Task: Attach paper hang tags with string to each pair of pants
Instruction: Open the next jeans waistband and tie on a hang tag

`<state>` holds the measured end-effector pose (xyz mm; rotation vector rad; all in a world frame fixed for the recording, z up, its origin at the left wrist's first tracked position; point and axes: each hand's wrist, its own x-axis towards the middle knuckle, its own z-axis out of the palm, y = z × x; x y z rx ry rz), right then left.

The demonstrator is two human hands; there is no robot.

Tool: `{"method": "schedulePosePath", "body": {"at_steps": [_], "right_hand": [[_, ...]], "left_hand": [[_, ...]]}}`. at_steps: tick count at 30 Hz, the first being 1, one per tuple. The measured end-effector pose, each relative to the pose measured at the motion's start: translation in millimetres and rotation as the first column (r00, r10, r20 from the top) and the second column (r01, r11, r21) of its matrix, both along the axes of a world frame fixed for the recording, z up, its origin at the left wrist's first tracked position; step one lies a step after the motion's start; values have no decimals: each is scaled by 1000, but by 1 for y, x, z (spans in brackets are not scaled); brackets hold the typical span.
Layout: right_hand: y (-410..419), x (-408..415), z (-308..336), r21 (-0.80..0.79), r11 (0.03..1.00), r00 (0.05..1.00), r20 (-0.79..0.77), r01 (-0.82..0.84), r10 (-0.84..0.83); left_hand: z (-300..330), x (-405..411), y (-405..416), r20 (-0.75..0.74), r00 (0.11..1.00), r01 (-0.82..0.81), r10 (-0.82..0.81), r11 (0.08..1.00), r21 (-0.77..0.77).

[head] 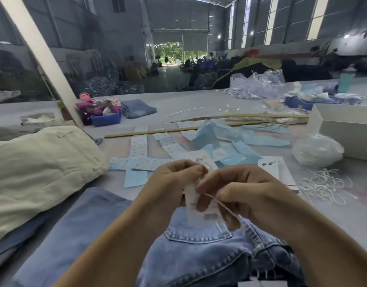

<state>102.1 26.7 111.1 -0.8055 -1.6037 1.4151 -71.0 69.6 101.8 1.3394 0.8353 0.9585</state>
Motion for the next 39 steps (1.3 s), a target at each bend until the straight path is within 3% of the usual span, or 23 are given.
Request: {"method": "schedulePosePath", "body": {"at_steps": [4,11,17,23,26,29,32,35,39], "right_hand": [[-8,-2,-6,-45,999,1000,-6,0,-1],[-24,5,-16,24,995,995,38,95,-96],[-32,20,-17,171,923,935,23,346,-355],[-34,40,-21,281,793,831,-28,540,-556],[-34,45,-22,368,691,740,14,622,-673],[-39,45,-24,388,650,691,44,653,-721],[-47,31,-33,384,722,736,143,575,-662],[-45,9,-51,355,799,797,197,485,-571],[-36,2,-71,411,745,715,262,525,-649]], "left_hand": [[-11,-17,-1,76,970,-218,230,967,-133],[-24,-9,-6,-80,954,-297,290,948,-112],[-19,8,-2,-219,952,-219,213,976,-5],[-19,21,3,-293,954,-67,61,998,-10],[-35,23,4,-438,897,100,-55,992,79],[-51,23,5,-593,805,145,6,967,208],[-55,21,9,-529,846,68,68,970,234],[-51,17,10,-407,910,-20,82,988,153],[-47,10,12,-352,925,-118,141,989,86]]}}
